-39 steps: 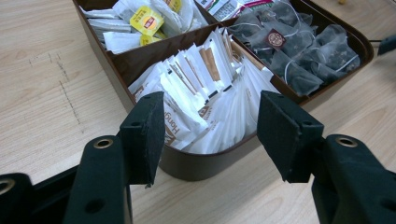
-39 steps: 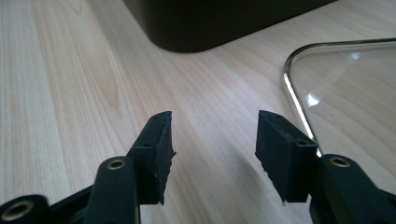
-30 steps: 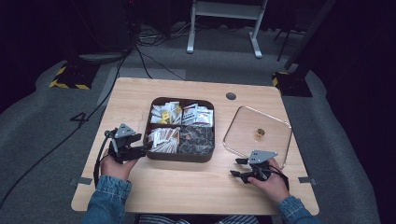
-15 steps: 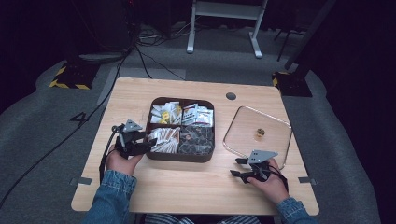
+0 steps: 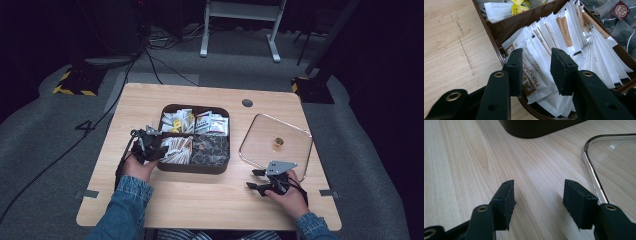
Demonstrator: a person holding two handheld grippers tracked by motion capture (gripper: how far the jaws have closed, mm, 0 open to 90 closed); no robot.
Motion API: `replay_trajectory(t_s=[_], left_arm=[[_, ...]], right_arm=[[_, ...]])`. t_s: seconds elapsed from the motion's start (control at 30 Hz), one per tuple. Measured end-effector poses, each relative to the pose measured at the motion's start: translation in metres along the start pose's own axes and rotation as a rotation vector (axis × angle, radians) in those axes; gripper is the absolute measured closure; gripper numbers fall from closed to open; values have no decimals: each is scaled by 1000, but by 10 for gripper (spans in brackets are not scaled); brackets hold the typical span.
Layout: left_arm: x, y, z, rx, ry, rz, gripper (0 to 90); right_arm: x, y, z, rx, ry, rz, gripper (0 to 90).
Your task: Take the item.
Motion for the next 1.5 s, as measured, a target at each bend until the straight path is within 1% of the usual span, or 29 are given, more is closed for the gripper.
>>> replay_trajectory(t_s=[0.13,0.23,0.33,0.43,0.53,0.67,0.8,0.87,0.97,1.0,1.03,1.13,1.23,1.33,1.5], left_arm=[[5,2,3,16,26,-26,625],[8,2,7,46,61,-39,625],[11,1,9,71,85,-55,636],[10,1,7,70,93,-56,683],[9,1,7,86,103,-53,723],[10,0,7,95,120,-60,770],[12,0,4,93,115,-66,826],[12,0,3,93,108,-71,835],[11,0,1,84,98,-72,870],[11,0,0,86,94,-69,880],[10,0,-1,77,86,-65,885],[5,0,-3,69,73,-42,890],[-2,1,-7,33,25,1,894],[-11,2,-11,2,-33,41,895],[-22,4,-12,-23,-121,87,896]], right_arm=[[0,0,0,-1,0,0,429],[0,0,0,-2,-1,0,429],[0,0,0,0,0,0,429],[0,0,0,0,1,0,429],[0,0,0,0,1,0,429],[0,0,0,0,1,0,429],[0,0,0,0,0,1,429],[0,0,0,0,0,0,429],[0,0,0,0,1,0,429],[0,0,0,0,1,0,429],[0,0,0,0,1,0,429],[0,0,0,0,1,0,429],[0,0,0,0,1,0,429],[0,0,0,0,1,1,429],[0,0,0,1,1,1,429]])
Point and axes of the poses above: each handheld gripper's, and its own axes: x roughly forward along the jaws, y roughly out of its top, z roughly to its right, the point moved 1 cm from there along x, roughly forward along the jaws, and after that the axes turned 9 degrees about -x, right-handed, at the moved point
